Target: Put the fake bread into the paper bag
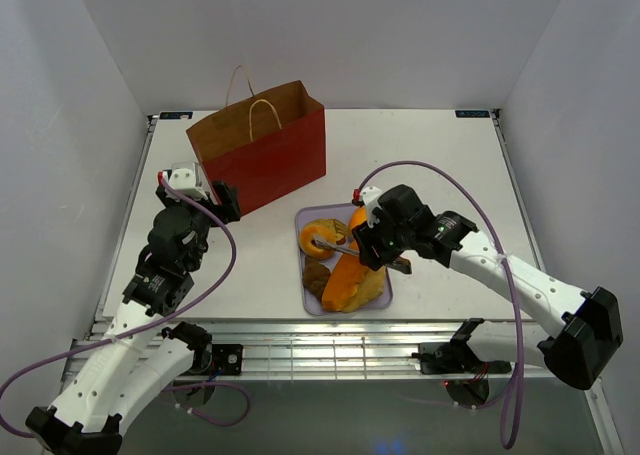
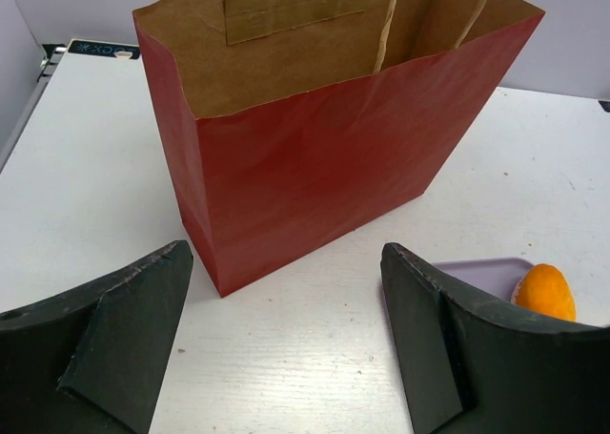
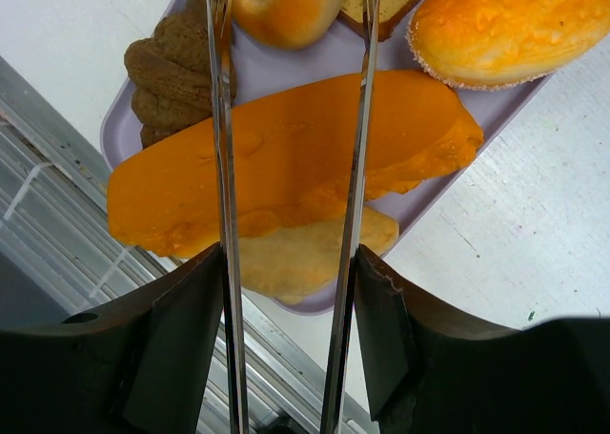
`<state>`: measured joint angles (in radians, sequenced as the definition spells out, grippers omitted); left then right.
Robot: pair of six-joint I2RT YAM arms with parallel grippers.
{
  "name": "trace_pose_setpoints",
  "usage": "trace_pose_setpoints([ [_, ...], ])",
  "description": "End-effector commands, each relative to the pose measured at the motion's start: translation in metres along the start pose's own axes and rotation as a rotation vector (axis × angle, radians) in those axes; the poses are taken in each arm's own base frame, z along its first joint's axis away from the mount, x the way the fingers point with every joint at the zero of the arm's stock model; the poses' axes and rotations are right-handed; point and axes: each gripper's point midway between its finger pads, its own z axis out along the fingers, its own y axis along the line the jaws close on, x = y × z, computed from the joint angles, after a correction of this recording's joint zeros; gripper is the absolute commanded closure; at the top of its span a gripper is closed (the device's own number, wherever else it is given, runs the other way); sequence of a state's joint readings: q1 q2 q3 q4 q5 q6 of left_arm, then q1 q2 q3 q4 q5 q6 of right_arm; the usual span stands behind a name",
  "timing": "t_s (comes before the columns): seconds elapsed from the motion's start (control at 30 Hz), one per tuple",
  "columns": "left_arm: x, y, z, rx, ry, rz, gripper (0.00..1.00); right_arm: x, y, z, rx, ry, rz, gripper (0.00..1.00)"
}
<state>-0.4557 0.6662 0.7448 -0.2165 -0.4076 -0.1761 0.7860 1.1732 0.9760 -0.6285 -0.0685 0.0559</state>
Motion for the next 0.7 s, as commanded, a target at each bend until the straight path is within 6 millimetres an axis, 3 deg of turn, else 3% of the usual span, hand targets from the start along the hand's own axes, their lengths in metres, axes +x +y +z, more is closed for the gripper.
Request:
trace_pose_setpoints([
  [0.0, 0.000, -0.001, -0.002, 0.007, -0.006, -0.003, 0.09, -0.010, -0.002, 0.003, 0.015, -0.040, -0.013, 0.41],
  [0.4, -0.001, -0.003, -0.002, 0.015, -0.006, -0.006, 0.07, -0.005, -0.004, 0.018, 0.018, -0.018, -0.004, 0.42],
  [0.67, -0.001, -0.002, -0.003, 0.012, -0.008, -0.006, 0.04, -0.009, -0.003, 0.018, 0.013, -0.028, 0.001, 0.62],
])
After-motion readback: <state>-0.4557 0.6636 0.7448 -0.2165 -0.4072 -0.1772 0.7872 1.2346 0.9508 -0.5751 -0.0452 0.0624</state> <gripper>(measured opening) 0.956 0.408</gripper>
